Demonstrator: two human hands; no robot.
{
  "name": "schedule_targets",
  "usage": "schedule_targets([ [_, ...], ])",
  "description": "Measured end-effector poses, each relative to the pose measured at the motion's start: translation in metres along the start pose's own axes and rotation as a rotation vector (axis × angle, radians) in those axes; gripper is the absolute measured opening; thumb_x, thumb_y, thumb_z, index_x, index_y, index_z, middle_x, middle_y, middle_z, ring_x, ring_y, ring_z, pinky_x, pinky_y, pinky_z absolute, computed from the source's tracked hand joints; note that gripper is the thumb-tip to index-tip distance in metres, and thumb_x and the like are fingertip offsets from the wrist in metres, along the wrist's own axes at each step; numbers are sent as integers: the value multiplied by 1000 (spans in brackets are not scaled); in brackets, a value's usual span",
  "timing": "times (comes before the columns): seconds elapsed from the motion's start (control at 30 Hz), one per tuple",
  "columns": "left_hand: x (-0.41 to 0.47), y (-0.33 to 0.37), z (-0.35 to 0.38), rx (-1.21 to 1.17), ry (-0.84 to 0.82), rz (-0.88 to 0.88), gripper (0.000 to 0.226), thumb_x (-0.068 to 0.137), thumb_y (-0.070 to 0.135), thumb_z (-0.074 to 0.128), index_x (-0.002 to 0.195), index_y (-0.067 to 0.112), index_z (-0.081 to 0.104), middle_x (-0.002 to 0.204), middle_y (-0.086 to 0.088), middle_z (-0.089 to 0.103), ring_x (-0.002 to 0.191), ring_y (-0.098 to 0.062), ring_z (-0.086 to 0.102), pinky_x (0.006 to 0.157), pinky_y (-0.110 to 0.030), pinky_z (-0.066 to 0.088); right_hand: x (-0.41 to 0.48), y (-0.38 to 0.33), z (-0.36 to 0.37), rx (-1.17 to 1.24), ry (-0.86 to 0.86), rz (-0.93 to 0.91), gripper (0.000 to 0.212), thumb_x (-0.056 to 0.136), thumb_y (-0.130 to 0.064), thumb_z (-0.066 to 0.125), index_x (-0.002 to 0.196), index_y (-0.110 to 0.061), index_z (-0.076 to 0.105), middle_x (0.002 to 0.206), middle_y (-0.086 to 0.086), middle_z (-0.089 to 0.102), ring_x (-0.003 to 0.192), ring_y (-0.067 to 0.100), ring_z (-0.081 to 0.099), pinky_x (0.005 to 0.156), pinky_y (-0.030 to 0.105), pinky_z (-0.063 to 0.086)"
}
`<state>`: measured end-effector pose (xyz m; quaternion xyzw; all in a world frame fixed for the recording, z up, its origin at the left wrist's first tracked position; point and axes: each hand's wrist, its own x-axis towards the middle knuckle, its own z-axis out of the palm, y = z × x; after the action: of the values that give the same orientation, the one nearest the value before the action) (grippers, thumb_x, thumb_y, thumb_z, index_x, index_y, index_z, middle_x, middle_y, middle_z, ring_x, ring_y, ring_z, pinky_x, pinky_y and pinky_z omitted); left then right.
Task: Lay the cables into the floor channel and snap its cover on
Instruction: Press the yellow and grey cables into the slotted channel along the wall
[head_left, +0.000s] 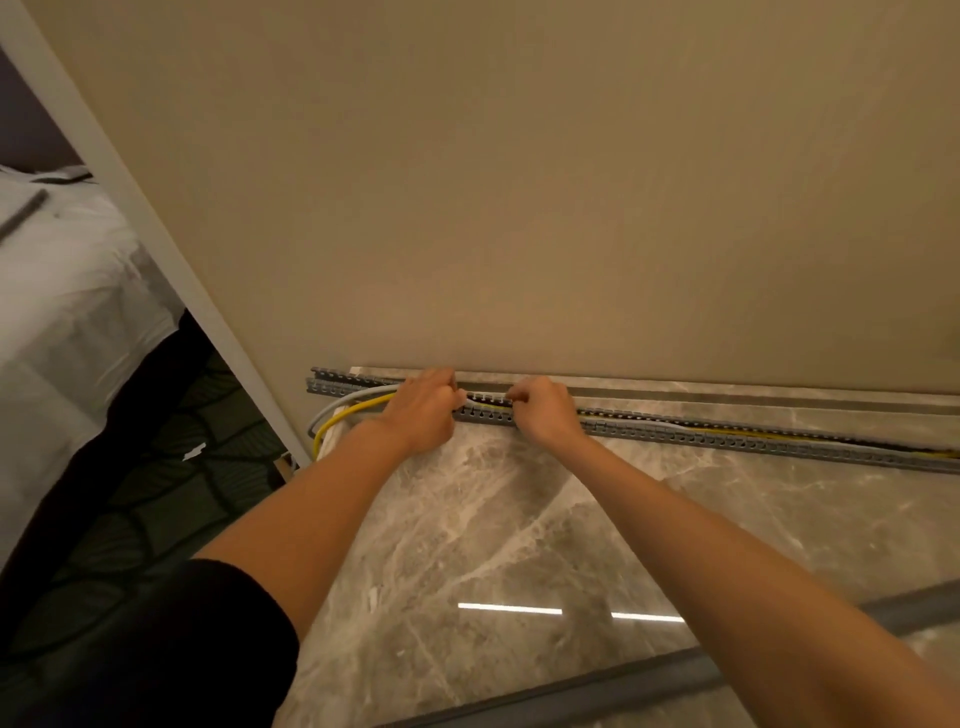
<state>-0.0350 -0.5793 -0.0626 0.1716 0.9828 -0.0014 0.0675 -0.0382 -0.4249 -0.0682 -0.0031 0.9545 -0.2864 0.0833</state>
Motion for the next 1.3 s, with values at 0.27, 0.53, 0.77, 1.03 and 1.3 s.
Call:
schedule_targets([
  [0.27,-11,-19,-8,-215,108,-91,35,86,-8,47,119,-3,59,124,-18,49,118,-34,48,101,-40,41,-9,-9,8,-119,1,-135,36,92,1,48,125,-5,61,127,18,61,117,36,56,97,43,48],
  [0.53,-29,-72,-10,-24,21,-233,36,90,18,61,120,2,53,130,-15,44,118,-32,47,95,-42,44,-11,-52,38,-165,59,-181,33,95,-4,46,125,-5,60,125,17,61,116,34,56,99,40,44],
  [0.77,-28,-90,-4,49,29,-74,28,93,14,53,120,5,51,127,-15,49,116,-33,50,89,-42,44,-5,-81,48,-209,43,-156,33,96,-7,49,127,-10,60,127,16,64,119,32,56,98,39,47],
  [1.03,-24,-97,-7,116,54,37,31,92,8,48,123,4,44,129,-15,52,112,-36,56,85,-42,46,-2,-86,52,-278,39,-90,34,95,-3,48,128,-10,56,124,19,63,116,35,57,91,40,47],
  [1.3,-26,-96,-7,69,147,-46,26,95,-1,41,121,1,37,119,-20,56,106,-35,54,87,-41,45,-6,-84,48,-295,2,-137,41,98,-1,45,137,-9,46,121,23,63,113,36,58,88,40,47],
])
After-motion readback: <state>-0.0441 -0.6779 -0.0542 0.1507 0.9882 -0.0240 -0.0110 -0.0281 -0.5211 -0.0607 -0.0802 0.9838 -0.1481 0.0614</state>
